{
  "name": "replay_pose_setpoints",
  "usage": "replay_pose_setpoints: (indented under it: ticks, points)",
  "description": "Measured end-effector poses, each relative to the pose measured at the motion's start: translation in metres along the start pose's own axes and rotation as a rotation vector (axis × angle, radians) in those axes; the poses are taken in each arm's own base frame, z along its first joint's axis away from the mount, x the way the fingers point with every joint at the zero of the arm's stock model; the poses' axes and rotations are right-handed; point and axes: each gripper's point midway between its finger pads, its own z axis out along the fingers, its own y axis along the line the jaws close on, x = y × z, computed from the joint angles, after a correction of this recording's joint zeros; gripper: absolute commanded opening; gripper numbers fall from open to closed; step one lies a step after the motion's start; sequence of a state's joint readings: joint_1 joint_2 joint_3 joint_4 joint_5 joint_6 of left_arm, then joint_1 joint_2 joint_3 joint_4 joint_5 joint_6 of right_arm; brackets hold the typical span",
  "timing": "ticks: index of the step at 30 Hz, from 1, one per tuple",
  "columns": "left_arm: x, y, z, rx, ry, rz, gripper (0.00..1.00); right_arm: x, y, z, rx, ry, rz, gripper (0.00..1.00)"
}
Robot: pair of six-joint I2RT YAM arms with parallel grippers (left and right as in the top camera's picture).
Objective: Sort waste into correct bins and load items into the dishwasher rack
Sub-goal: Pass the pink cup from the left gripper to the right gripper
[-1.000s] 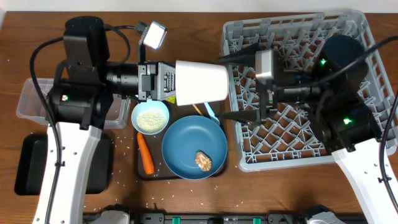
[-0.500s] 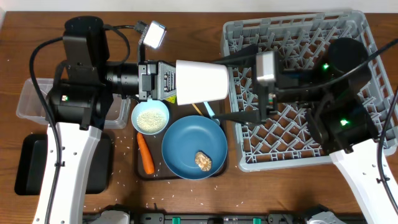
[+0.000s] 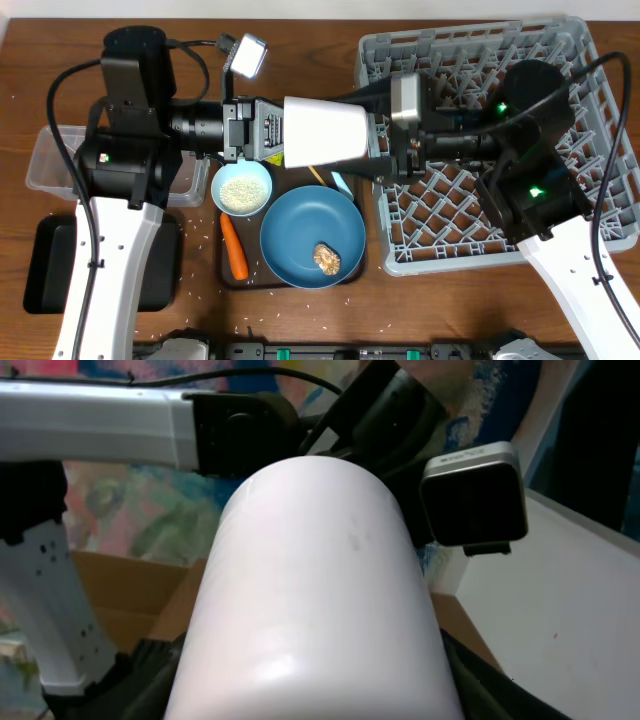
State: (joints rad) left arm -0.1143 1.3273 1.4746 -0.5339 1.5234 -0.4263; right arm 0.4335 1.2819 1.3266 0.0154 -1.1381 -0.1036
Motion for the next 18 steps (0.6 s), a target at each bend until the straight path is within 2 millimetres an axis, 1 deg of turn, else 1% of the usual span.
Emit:
replay_pose_setpoints:
  ticks: [2,3,4,5,7,8,10,11,14,18]
  points:
    - [0.0,0.0,0.0,0.0,0.0,0.001,0.07,-0.001,-0.001,0.0,0.003,-0.002,0.013,0.58]
    - [0.0,0.0,0.0,0.0,0.0,0.001,0.09,-0.001,-0.001,0.0,0.004,-0.002,0.02,0.58]
    - [0.0,0.0,0.0,0.0,0.0,0.002,0.17,-0.001,-0.001,0.0,0.006,-0.003,0.029,0.57]
    - [0.0,0.0,0.0,-0.001,0.0,0.004,0.3,-0.001,-0.002,-0.001,0.011,-0.003,0.037,0.57]
    - [-0.001,0.001,0.0,-0.004,-0.003,0.009,0.42,-0.001,-0.004,-0.001,0.02,-0.004,0.052,0.57]
    - [-0.001,0.0,0.0,-0.004,-0.003,0.012,0.5,-0.001,-0.006,-0.002,0.028,-0.003,0.063,0.57]
    - [-0.002,0.0,0.0,-0.004,-0.004,0.029,0.58,0.0,-0.015,-0.009,0.068,0.0,0.091,0.56]
    - [-0.003,0.001,0.0,-0.009,-0.007,0.039,0.6,0.001,-0.019,-0.013,0.079,0.002,0.105,0.56]
    - [-0.008,0.009,-0.002,-0.058,-0.037,0.067,0.62,0.001,-0.031,-0.029,0.126,0.004,0.155,0.57]
    - [-0.016,0.023,-0.005,-0.14,-0.077,0.085,0.62,0.01,-0.058,-0.065,0.27,0.02,0.264,0.57]
